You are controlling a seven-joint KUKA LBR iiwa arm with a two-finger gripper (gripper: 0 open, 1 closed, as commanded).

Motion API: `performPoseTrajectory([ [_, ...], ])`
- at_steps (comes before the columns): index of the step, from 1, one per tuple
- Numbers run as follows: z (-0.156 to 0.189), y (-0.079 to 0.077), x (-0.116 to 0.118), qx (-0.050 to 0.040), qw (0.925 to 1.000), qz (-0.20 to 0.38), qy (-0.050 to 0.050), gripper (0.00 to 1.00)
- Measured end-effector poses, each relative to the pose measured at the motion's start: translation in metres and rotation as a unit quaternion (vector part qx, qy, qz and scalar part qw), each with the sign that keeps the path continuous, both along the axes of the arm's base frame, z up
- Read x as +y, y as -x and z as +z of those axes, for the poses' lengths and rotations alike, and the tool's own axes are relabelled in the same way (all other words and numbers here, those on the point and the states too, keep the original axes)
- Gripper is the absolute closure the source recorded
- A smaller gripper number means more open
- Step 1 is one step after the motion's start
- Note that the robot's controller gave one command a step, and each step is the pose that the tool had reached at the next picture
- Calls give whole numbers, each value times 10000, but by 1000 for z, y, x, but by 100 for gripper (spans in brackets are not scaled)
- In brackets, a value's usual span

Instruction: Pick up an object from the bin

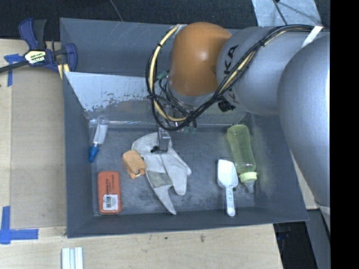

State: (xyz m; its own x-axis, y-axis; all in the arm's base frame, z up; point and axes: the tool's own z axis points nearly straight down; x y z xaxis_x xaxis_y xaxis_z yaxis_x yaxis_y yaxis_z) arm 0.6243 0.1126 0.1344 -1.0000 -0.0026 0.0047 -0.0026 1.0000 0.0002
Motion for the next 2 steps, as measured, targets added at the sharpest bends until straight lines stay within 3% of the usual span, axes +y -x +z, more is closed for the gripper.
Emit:
performPoseTrajectory([
  [1,5,-2,0,-38,10000,-10,-5,0],
  [2,-28,-1,3,-76,9973,725,-3,0],
])
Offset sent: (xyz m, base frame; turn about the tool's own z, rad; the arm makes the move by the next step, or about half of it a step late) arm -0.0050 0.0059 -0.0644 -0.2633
